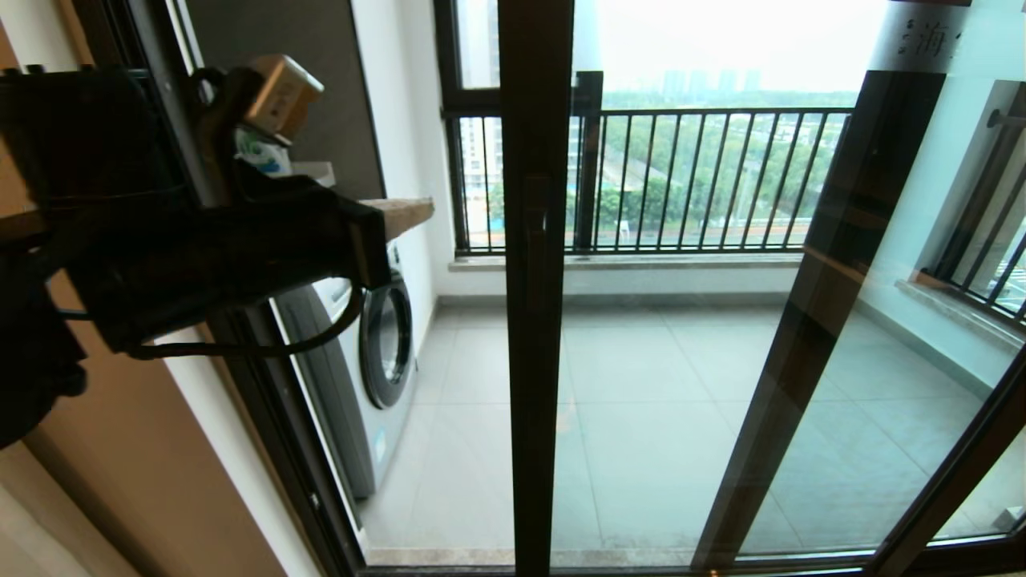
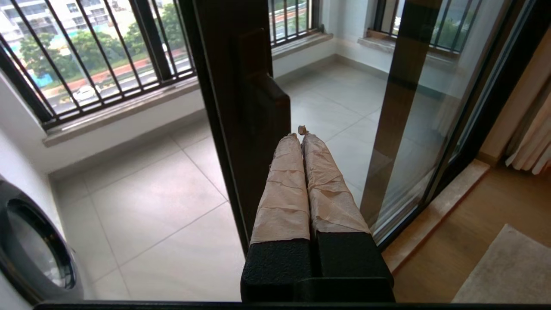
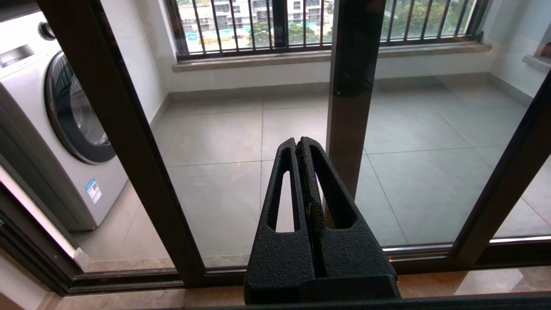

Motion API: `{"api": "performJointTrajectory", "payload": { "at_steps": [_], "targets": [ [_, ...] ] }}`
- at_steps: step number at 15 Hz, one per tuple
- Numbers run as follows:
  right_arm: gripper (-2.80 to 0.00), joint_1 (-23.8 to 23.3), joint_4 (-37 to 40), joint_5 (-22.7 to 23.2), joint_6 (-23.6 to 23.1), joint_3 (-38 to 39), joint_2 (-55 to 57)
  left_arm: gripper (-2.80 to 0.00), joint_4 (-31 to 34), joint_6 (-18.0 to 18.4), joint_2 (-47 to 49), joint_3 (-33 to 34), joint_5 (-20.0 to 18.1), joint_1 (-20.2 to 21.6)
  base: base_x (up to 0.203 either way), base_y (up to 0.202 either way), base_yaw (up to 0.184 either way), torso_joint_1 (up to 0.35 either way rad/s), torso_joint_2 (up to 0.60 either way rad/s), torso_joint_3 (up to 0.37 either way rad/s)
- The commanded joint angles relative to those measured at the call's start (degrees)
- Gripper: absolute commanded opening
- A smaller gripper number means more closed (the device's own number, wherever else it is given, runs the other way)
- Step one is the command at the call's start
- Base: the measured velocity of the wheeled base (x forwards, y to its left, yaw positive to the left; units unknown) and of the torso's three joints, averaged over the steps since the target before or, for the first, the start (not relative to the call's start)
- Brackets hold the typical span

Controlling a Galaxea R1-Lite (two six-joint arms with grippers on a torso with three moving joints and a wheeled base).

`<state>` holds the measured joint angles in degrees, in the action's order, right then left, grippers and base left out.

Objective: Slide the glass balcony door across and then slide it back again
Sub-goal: Close the slid door

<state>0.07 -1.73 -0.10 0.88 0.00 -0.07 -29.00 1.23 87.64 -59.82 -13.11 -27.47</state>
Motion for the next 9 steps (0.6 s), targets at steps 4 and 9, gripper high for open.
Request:
{"api": "performJointTrajectory", "payload": {
  "at_steps": [4, 9],
  "targets": [
    [-2.80, 0.0, 0.0, 0.0, 0.0, 0.7, 0.1, -2.80, -6.0, -0.2, 13.4, -8.5, 3.8, -5.4, 0.000, 0.000, 0.000, 0.000, 0.00, 0.000],
    [-2.80, 0.0, 0.0, 0.0, 0.0, 0.7, 0.1, -2.80, -6.6, -0.3, 21.8, -16.9, 5.0, -8.7, 0.000, 0.000, 0.000, 0.000, 0.00, 0.000]
  ]
}}
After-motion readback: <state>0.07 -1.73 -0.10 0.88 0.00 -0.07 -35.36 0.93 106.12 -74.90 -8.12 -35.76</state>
